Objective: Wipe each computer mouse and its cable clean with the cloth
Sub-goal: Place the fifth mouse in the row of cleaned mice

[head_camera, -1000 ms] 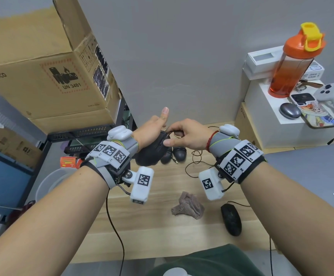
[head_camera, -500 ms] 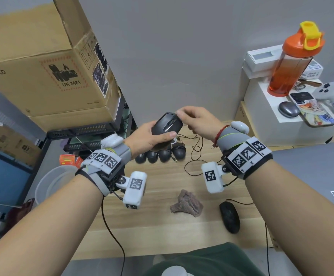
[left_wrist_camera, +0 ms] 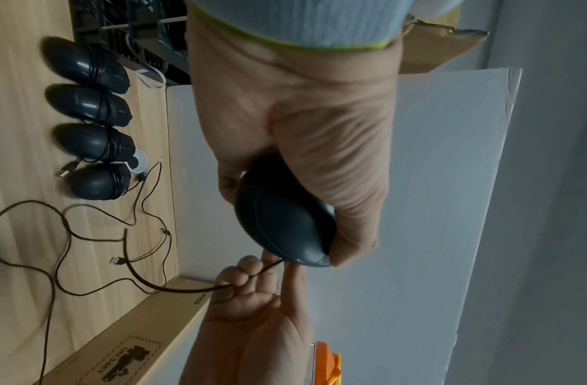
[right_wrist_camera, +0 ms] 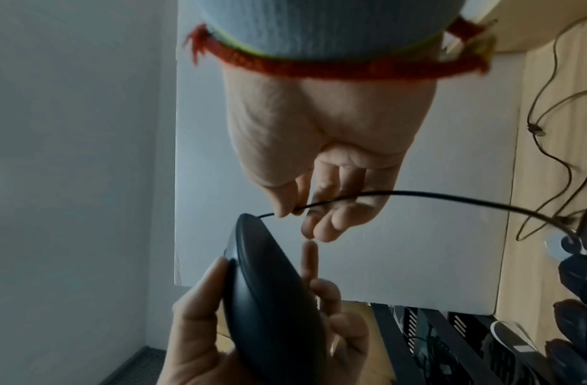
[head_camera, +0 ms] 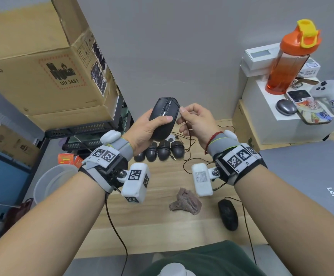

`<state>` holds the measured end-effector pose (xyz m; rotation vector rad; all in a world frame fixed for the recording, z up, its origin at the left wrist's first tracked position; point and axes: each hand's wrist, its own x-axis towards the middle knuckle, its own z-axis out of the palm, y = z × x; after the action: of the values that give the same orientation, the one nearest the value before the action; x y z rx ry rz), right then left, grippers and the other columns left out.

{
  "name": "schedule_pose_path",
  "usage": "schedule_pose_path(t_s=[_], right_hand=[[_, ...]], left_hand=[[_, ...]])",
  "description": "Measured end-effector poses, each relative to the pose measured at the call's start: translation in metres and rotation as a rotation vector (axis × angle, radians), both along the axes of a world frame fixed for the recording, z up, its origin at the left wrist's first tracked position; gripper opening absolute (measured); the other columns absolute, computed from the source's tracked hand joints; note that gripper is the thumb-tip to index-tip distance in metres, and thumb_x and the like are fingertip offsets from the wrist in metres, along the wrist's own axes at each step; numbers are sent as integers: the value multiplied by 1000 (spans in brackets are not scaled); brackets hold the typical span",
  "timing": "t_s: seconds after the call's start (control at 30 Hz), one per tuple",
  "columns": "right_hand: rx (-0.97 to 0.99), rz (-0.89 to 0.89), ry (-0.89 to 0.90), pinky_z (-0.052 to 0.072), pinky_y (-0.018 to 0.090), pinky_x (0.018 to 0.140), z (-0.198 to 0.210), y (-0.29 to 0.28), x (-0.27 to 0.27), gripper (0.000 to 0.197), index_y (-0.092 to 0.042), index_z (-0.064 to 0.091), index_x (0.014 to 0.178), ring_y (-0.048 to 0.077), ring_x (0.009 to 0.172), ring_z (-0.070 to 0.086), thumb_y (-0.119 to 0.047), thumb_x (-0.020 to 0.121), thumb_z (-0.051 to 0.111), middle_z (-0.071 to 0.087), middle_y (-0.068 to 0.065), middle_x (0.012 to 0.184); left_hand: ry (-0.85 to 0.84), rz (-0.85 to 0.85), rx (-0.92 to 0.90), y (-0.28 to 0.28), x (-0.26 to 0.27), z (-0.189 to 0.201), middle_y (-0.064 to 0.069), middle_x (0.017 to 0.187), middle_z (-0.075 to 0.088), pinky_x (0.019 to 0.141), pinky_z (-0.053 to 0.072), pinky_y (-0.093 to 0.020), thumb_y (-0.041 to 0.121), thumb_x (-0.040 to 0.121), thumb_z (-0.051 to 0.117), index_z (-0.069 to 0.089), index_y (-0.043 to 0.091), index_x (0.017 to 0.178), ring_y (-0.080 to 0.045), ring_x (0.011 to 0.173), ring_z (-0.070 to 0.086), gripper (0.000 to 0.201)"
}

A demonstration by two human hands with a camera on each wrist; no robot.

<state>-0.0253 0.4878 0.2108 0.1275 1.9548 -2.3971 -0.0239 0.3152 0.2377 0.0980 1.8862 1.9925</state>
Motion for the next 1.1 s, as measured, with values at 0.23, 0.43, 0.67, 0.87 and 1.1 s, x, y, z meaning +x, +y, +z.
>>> schedule_pose_path(t_s=[0.23,0.43,0.67,0.87,1.1], right_hand=[[50,163,-38,52,26,59,-13,-9,10,15,-16,65,89,19,63,63,-21,100,55,67,4,78],[195,312,-84,45,22,51,-19,-11,16,37,-11,67,80,14,51,54,-35,102,49,62,5,63],[490,315,-16,31,22,52,-13,14,17,27,-12,74,81,5,45,38,-34,94,64,45,-13,46],[571,264,103,27,23,48,13,22,7,22,-18,69,73,7,47,31,-33,89,71,37,-11,50],[801,333,234,42,17,59,25,11,1,18,-21,72,76,1,57,50,-36,84,75,65,-2,66]], left_hand=[[-17,55,82,3,0,6,-11,112,71,71,55,-23,27,85,68,58,-4,131,-17,89,69,57],[-9,85,50,3,-2,6,-17,105,68,78,58,-32,21,100,62,53,-11,131,-25,92,69,46],[114,220,-227,-19,-16,-1,-17,96,72,65,58,-32,22,83,83,69,1,112,-31,83,71,38],[292,0,-802,-28,-17,-8,7,81,67,70,47,-31,53,74,85,66,24,96,-16,77,63,41],[397,-276,-1101,-8,-1,5,2,76,58,65,43,-35,56,68,86,55,18,85,-20,73,55,53]])
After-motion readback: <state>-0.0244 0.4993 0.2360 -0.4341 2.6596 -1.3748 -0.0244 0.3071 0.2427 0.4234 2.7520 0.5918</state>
